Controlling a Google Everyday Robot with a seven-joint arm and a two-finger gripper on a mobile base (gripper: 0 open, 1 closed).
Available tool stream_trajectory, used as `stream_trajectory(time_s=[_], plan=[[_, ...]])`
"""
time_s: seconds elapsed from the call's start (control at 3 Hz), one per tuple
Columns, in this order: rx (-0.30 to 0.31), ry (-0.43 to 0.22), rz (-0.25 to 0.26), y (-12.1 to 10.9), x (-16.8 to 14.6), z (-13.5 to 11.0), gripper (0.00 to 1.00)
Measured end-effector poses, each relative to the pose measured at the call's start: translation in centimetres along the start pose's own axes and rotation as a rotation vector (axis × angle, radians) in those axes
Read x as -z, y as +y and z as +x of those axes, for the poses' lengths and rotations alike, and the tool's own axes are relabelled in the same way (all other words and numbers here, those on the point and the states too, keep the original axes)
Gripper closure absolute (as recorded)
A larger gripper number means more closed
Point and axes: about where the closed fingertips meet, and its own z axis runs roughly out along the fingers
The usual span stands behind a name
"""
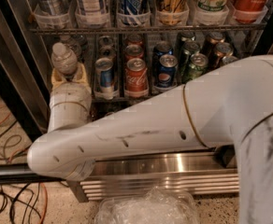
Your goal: Pick water bottle from middle shelf of fridge
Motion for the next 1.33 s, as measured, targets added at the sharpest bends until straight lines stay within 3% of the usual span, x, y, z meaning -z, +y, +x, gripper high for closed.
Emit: stream_trajectory(time_s=[0.33,0.67,1.0,1.33], plan=[[0.0,0.0,0.0,0.0,0.0,0.2,1.0],[-0.011,0.026,-0.048,-0.2,0.5,-0.4,1.0],[-0.06,0.005,-0.08,-5.7,2.6,-4.5,1.0],[-0.122,-0.036,-0.138,-9.5,4.6,-9.1,1.0]])
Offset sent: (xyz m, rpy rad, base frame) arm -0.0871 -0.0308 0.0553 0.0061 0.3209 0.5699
